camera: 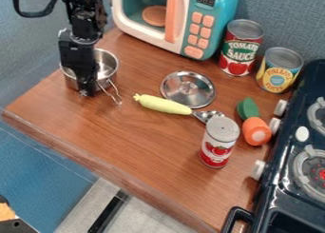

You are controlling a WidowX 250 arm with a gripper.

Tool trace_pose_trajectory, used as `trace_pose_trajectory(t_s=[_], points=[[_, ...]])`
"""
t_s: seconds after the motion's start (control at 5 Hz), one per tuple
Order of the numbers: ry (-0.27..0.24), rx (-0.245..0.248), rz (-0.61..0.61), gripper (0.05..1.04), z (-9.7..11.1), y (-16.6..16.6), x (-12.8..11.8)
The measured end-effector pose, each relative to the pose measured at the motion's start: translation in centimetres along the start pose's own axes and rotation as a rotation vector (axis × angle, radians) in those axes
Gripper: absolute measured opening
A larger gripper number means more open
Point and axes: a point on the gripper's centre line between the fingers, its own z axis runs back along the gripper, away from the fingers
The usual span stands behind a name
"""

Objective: Move the silver pot to the bottom of the table

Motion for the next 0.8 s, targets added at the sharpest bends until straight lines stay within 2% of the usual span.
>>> trace_pose_trajectory(t_s=[0.2,0.4,0.6,0.8], points=[[0.046,-0.005,0.006,0.079,1.0,0.6,-0.5],[0.05,-0.053,0.051,0.079,3.0,1.0,-0.5],[0.058,-0.084,0.095,0.078,5.7,2.9,-1.9],[0.109,-0.068,0.121,0.078,6.8,5.6,-3.5]])
